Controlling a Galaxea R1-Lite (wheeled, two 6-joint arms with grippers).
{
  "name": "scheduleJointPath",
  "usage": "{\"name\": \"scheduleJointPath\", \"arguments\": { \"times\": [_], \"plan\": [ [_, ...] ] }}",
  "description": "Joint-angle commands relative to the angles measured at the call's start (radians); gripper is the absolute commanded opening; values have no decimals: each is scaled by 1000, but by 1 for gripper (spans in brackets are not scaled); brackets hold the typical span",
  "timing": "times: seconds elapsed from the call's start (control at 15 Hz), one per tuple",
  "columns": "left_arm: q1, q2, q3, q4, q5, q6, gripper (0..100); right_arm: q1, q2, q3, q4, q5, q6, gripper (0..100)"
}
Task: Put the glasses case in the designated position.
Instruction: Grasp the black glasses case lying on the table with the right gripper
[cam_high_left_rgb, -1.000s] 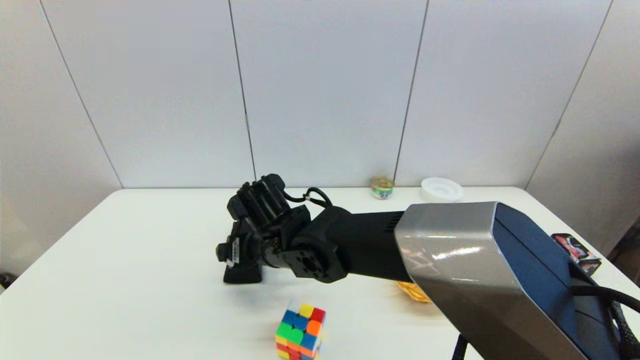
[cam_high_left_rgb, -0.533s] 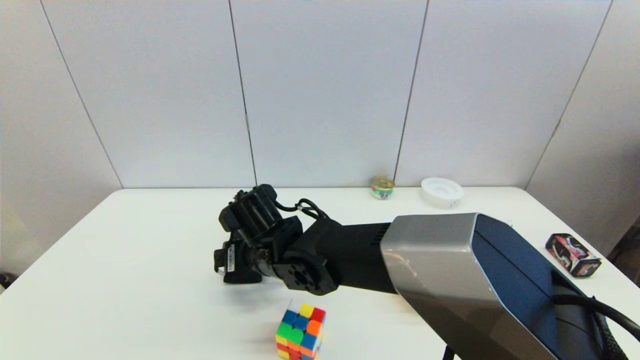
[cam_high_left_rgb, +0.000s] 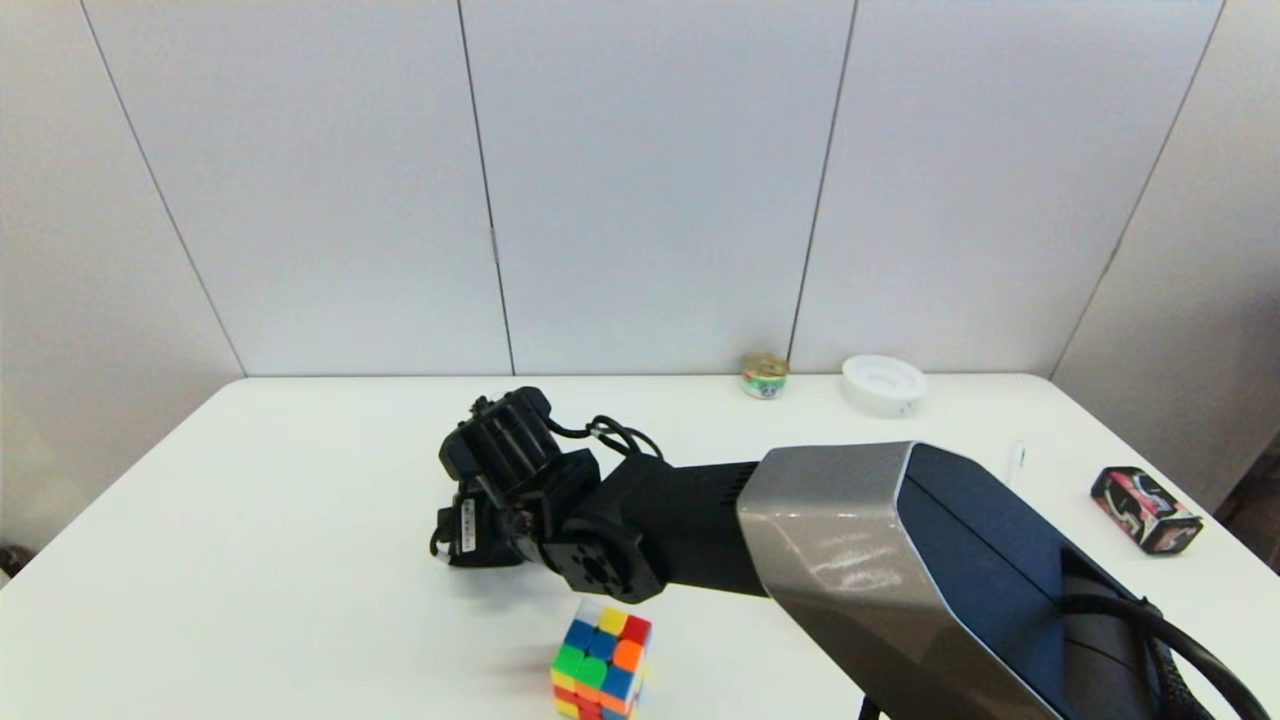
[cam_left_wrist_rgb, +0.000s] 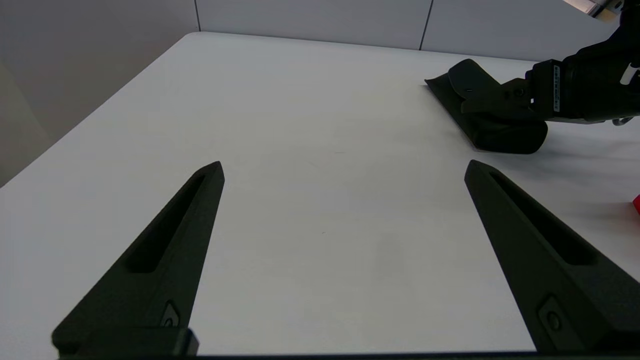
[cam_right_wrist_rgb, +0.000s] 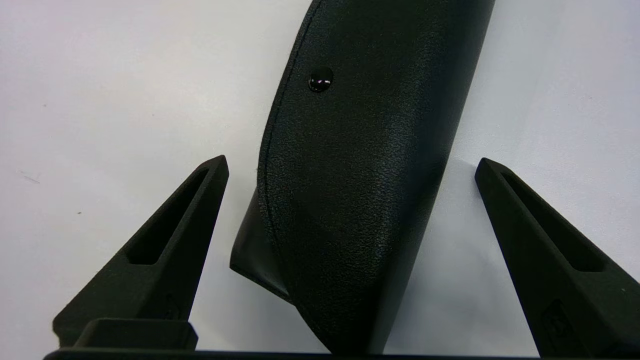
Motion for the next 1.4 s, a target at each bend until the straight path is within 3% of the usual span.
{"name": "scheduleJointPath", "arguments": {
  "times": [0.07, 0.67, 0.73, 1.4],
  "plan": [
    [0, 1, 0, 1, 0, -1, 100, 2, 12, 0, -1, -2, -2, 100],
    [0, 1, 0, -2, 0, -1, 100, 5, 27, 0, -4, -2, -26, 100],
    [0, 1, 0, -2, 0, -1, 100, 8, 29, 0, -3, 0, -26, 0],
    [0, 1, 0, 1, 0, -1, 100, 4, 4, 2, 9, -11, -26, 0]
  ]
}}
